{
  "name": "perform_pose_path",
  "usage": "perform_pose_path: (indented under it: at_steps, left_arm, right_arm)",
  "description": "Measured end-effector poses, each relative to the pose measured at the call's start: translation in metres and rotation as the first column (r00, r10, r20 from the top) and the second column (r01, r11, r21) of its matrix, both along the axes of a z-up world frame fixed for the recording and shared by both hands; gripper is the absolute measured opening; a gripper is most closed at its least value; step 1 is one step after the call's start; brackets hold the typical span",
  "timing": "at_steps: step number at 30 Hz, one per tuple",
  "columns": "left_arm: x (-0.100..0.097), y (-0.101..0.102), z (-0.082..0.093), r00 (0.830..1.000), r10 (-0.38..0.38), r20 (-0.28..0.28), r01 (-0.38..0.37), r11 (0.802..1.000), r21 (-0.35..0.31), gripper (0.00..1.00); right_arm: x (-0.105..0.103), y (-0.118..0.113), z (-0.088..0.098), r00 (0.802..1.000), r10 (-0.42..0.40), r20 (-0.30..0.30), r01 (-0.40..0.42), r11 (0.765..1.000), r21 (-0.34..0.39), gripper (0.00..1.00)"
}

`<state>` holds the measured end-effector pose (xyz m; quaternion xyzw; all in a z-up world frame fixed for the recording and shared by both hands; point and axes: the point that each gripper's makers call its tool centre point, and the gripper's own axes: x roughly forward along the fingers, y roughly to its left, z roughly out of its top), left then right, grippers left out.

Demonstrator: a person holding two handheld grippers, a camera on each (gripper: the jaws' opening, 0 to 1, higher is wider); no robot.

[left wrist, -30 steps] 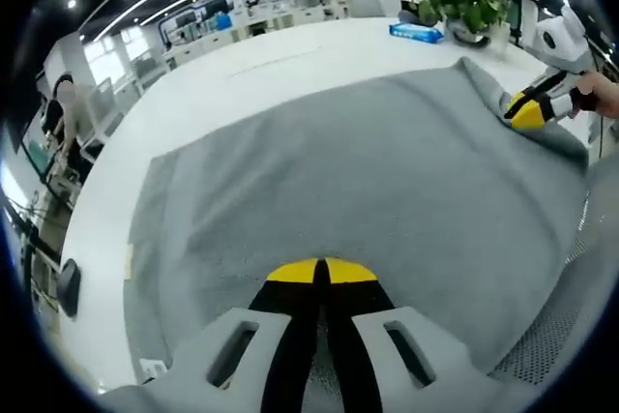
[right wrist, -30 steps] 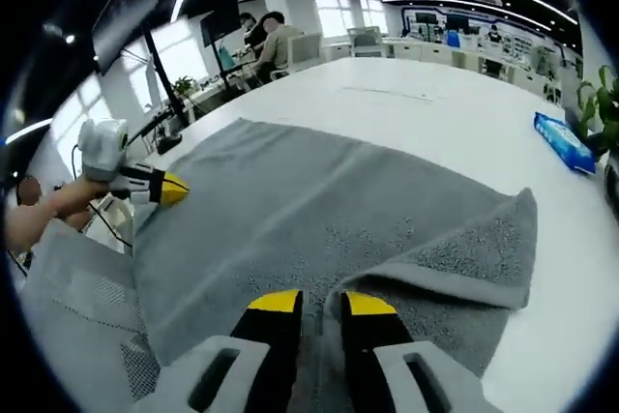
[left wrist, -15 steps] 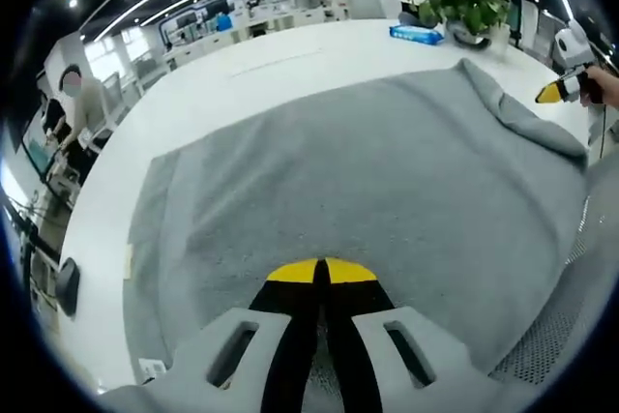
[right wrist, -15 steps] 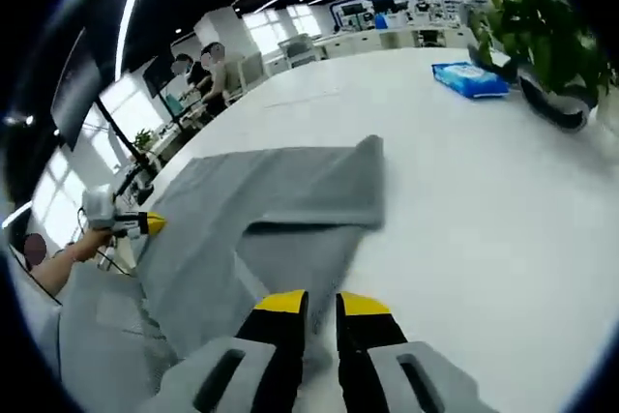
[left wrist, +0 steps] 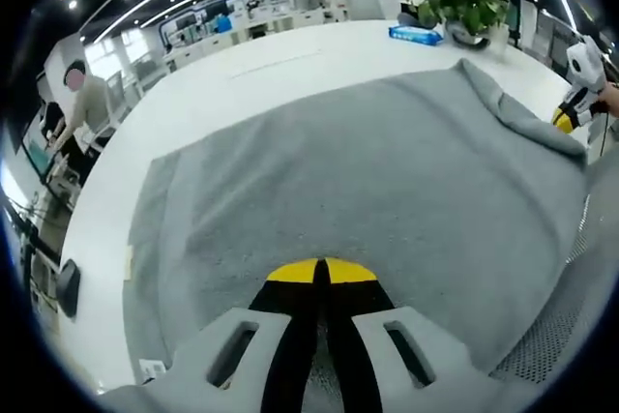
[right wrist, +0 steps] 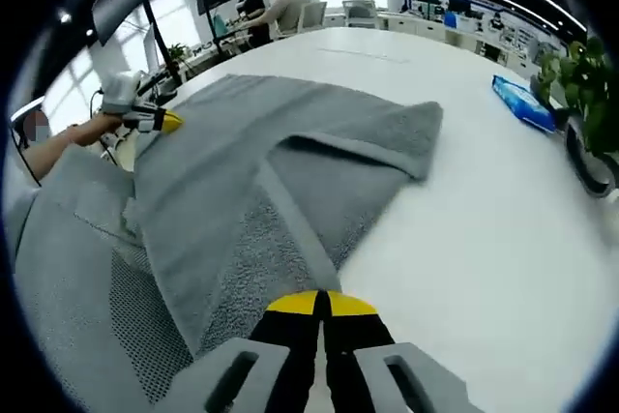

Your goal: Open the folded towel by lifting each exposed corner and separating the folded layers until the towel lies flat within the target outline without major curled edges

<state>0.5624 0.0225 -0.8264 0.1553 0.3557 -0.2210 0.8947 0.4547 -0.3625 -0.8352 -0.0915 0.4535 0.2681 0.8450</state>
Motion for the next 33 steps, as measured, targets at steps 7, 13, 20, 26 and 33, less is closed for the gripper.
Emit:
perform_pose_path:
  at_steps: [7,13,20,26,33]
  left_arm:
    - [0.001,0.001,0.0,1.0,-0.001,0.006,0.001,1.0,-0.001,0.0]
    - [0.0,0.001,0.0,1.0,-0.004,0.01,0.004,1.0,0.004,0.0]
    - [0.0,0.001,0.001,1.0,-0.005,0.009,0.005,1.0,0.006,0.0]
    - [-0.001,0.001,0.001,1.0,0.001,0.01,-0.001,1.0,0.006,0.0]
    - [-0.002,0.001,0.002,1.0,0.002,0.01,-0.002,1.0,0.004,0.0]
  right_arm:
    - [-0.002,-0.021,0.0,0.997,-0.073,0.025,0.075,0.993,-0.09,0.0]
    - [-0.016,-0.052,0.0,0.981,-0.196,0.013,0.196,0.971,-0.135,0.0]
    - [-0.036,-0.075,-0.001,0.945,-0.327,-0.023,0.322,0.938,-0.127,0.0]
    - [-0.057,-0.081,-0.002,0.914,-0.4,-0.061,0.39,0.911,-0.134,0.0]
    - [-0.078,-0.086,-0.002,0.895,-0.44,-0.074,0.424,0.891,-0.163,0.0]
